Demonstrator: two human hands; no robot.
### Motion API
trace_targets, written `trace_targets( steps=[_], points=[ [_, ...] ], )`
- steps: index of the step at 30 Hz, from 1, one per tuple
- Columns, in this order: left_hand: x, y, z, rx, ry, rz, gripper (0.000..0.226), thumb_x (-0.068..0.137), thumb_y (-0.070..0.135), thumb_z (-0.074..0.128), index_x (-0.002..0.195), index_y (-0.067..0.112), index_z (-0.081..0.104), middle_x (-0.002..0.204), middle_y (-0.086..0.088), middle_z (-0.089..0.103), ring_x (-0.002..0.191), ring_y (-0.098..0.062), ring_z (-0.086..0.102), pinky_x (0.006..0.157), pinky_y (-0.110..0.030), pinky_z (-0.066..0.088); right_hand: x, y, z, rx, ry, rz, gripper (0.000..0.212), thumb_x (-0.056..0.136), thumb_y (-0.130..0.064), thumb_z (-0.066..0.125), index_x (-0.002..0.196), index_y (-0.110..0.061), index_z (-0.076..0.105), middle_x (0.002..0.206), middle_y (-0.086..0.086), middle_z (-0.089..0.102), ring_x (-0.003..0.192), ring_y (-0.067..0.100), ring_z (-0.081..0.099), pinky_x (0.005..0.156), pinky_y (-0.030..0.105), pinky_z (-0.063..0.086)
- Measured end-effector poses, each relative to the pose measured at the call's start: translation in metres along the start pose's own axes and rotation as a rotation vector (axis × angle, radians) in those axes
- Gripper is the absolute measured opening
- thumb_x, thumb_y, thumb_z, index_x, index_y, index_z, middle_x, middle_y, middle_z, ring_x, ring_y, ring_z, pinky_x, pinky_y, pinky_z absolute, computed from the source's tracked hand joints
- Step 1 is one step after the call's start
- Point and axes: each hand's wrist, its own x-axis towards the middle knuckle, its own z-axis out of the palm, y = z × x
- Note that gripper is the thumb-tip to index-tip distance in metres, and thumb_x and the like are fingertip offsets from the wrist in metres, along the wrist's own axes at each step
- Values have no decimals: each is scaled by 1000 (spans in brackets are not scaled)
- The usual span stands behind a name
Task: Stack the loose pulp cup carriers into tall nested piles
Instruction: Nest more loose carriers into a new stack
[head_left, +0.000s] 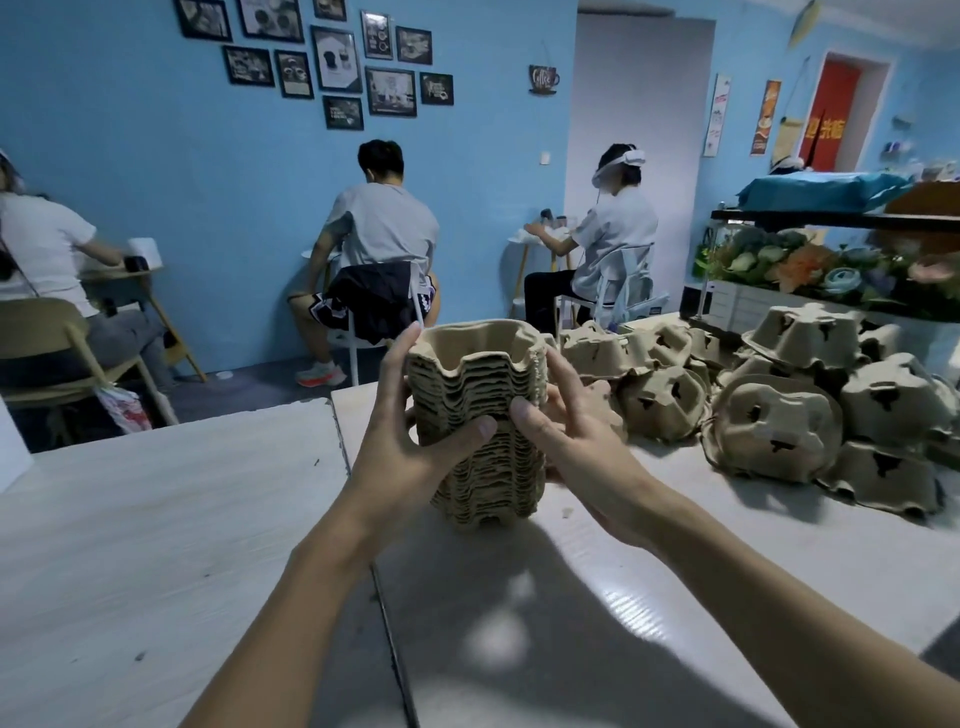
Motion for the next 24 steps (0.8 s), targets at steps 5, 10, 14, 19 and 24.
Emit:
trace_targets(
  steps=[5, 10, 14, 19, 24],
  points=[
    [15, -15, -22, 26, 76, 3, 94, 71, 20, 79, 150, 40, 32, 141, 16, 56, 116, -1, 61, 87, -20, 53, 33, 20, 19, 8, -25, -43, 65, 88, -43, 65, 142, -50, 30, 140, -10, 50, 119, 0, 58, 97, 27, 50],
    [21, -25, -25, 45, 71, 9, 91, 73, 18, 78, 150, 34, 32, 135, 9, 61, 108, -2, 63, 84, -17, 51, 43, 32, 2, -220, 13, -113, 51, 96, -56, 43, 145, -41, 37, 134, -3, 56, 117, 5, 59, 92, 29, 53],
    [20, -24, -25, 27, 65, -4, 92, 73, 21, 76, 151, 37, 30, 135, 12, 60, 108, 1, 62, 84, -15, 51, 53, 43, -43, -753, 247, -208, 46, 92, -44, 50, 134, -26, 56, 128, -1, 61, 120, 20, 51, 102, 49, 41],
    [20, -21, -25, 32, 28, -15, 86, 72, 26, 77, 144, 46, 34, 129, 18, 63, 110, -2, 63, 85, -21, 53, 45, 56, -73, -1051, 141, -89, 44, 78, -37, 56, 121, -36, 65, 135, -5, 56, 131, 22, 41, 109, 50, 31],
    [20, -21, -25, 25, -1, -48, 84, 70, 31, 78, 138, 55, 36, 123, 18, 66, 111, -7, 65, 85, -24, 55, 46, 55, -84, -1093, 64, -47, 61, 82, -9, 67, 135, -34, 55, 138, -4, 50, 135, 21, 29, 114, 42, 27]
  ],
)
